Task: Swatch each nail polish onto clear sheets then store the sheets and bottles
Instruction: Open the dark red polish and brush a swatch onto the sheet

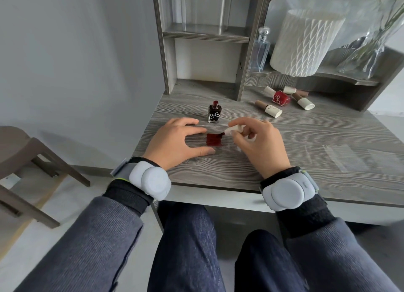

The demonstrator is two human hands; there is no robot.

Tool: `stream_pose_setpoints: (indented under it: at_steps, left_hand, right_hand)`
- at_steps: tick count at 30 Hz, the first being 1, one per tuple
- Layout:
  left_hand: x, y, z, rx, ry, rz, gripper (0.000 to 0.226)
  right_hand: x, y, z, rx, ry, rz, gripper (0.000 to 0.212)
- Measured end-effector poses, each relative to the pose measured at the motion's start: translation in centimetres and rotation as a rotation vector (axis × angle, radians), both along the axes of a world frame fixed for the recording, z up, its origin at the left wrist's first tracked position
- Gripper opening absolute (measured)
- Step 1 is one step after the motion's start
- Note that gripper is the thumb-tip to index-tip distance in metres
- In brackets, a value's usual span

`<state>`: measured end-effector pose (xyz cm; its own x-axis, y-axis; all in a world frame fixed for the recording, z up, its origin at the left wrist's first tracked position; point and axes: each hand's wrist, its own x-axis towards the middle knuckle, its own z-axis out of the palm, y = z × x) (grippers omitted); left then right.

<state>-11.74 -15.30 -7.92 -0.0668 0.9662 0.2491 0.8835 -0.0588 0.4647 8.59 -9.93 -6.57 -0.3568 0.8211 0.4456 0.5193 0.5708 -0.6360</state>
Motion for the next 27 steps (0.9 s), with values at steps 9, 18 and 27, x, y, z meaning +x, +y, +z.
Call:
stream_pose_setpoints:
  at_steps: [9, 18, 27]
  left_hand:
    - [-0.02, -0.01, 0.05, -0.008, 0.007, 0.000, 0.074]
    - [0.06, -0.02, 0.11, -0.007, 0.009, 0.000, 0.076]
    - [0.02, 0.02, 0.08, -0.007, 0.013, -0.002, 0.076]
  right_hand:
    - [-0.01, -0.11, 0.04, -0.011, 0.002, 0.003, 0.023]
    - [0.21, 0.03, 0.01, -0.014, 0.023, -0.031, 0.020]
    - [0.29, 0.31, -0.26, -0.003, 0.049, -0.049, 0.006]
